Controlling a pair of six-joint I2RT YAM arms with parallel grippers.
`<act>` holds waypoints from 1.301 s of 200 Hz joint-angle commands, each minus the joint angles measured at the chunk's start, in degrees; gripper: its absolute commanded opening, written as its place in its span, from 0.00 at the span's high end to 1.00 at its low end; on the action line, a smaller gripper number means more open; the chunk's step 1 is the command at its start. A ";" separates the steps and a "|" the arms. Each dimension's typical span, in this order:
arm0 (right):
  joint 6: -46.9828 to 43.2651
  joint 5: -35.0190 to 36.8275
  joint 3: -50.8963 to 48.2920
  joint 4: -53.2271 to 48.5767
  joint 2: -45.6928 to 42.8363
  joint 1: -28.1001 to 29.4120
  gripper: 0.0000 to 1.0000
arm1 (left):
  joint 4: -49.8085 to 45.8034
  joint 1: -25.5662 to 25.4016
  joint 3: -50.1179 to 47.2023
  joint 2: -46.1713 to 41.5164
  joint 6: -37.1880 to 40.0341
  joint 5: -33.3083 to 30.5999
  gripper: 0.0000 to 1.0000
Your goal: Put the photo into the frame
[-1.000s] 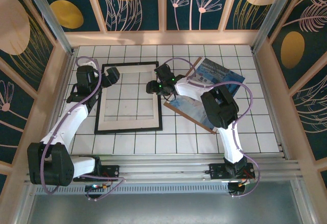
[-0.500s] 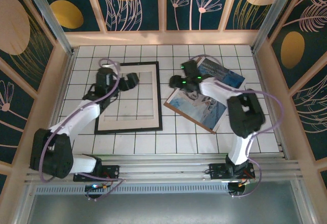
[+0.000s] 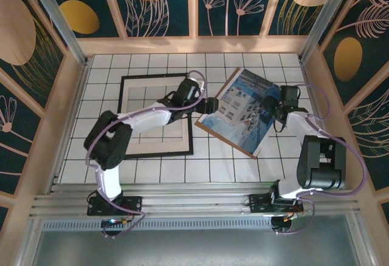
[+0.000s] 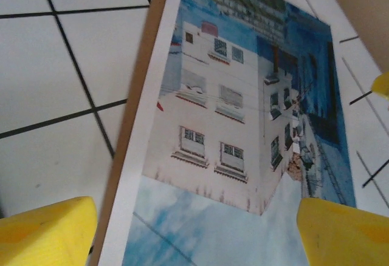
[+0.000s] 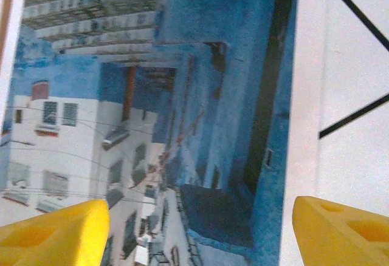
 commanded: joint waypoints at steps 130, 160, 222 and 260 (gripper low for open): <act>2.66 -2.97 -1.17 3.41 8.54 -6.79 0.25 | -12.11 -2.70 21.59 22.98 7.13 -2.33 0.14; 3.19 -5.94 -1.31 4.19 10.92 -7.00 0.27 | -11.54 -3.10 19.75 22.67 6.77 -2.03 0.14; 4.26 -15.24 -3.57 8.91 11.26 -8.71 0.30 | -9.55 -3.18 15.45 21.09 5.94 -1.44 0.14; 4.20 -21.37 -6.63 15.13 8.38 -9.99 0.31 | -8.94 -3.28 14.50 20.75 5.57 -0.84 0.14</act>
